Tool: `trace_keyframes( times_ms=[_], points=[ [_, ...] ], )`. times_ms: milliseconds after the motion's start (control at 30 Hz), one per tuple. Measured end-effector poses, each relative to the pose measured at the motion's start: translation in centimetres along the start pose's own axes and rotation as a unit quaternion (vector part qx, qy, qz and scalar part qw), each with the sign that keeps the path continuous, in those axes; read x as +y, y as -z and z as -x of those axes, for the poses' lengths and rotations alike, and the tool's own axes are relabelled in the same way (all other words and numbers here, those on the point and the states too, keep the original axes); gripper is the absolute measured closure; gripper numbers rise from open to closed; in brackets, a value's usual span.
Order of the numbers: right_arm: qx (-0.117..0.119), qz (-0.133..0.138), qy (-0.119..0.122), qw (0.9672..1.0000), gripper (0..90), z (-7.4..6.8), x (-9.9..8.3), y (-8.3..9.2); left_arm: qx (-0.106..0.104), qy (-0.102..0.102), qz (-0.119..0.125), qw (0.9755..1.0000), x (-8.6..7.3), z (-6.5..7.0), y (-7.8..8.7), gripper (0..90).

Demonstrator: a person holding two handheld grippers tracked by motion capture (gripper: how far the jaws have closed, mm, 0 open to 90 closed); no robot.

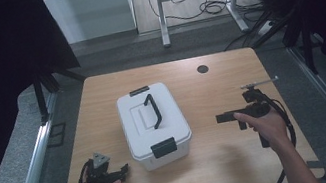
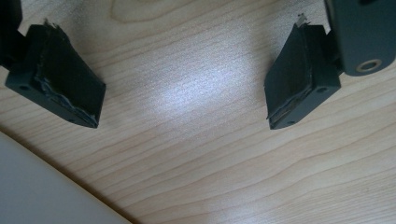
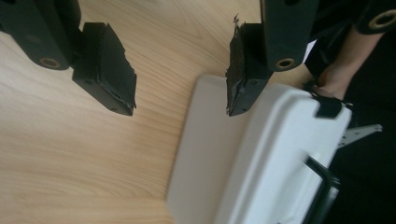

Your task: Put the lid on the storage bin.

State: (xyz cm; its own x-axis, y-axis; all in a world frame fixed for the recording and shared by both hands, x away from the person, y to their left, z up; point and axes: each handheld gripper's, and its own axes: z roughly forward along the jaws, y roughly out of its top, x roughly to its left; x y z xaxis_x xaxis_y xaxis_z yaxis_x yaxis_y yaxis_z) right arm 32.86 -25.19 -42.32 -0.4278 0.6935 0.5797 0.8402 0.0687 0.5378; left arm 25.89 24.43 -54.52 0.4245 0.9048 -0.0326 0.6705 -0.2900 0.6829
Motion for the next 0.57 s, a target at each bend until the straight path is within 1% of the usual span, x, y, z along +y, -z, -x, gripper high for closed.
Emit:
trace_keyframes(
  times_ms=[67,100,200,267,300,333,367,467,567],
  points=[
    [-0.005,-0.007,0.000,1.0000,42.8,0.8,-0.9,0.2,0.000,0.000,0.000,1.0000,0.0,0.0,0.0,12.5],
    [-0.009,-0.003,-0.001,1.0000,42.8,1.2,-1.5,0.3,0.000,0.000,0.000,1.0000,0.0,0.0,0.0,12.5],
    [-0.006,0.000,-0.006,1.0000,42.8,2.2,-2.6,0.4,0.000,0.000,-0.001,1.0000,0.0,0.0,0.0,12.5],
    [-0.008,0.000,-0.009,0.9999,42.8,2.9,-3.3,0.3,0.000,0.000,-0.001,1.0000,0.0,0.0,0.0,12.5],
    [-0.011,-0.006,-0.012,0.9999,42.8,3.1,-3.4,0.3,0.000,0.000,0.000,1.0000,0.0,0.0,0.0,12.4],
    [-0.015,-0.005,-0.011,0.9998,42.8,3.2,-3.4,0.4,0.000,0.000,0.000,1.0000,0.0,0.0,0.0,12.5],
    [-0.015,0.001,-0.012,0.9998,42.8,3.2,-3.4,0.6,0.000,0.000,-0.001,1.0000,0.0,0.0,0.0,12.4],
    [-0.007,0.010,-0.007,0.9999,42.7,3.3,-3.3,0.6,0.000,0.000,-0.001,1.0000,0.0,0.0,0.0,12.4],
    [-0.002,0.006,-0.007,1.0000,42.1,3.5,-3.3,0.4,0.000,0.000,-0.001,1.0000,0.0,0.0,0.0,12.3]
  ],
)
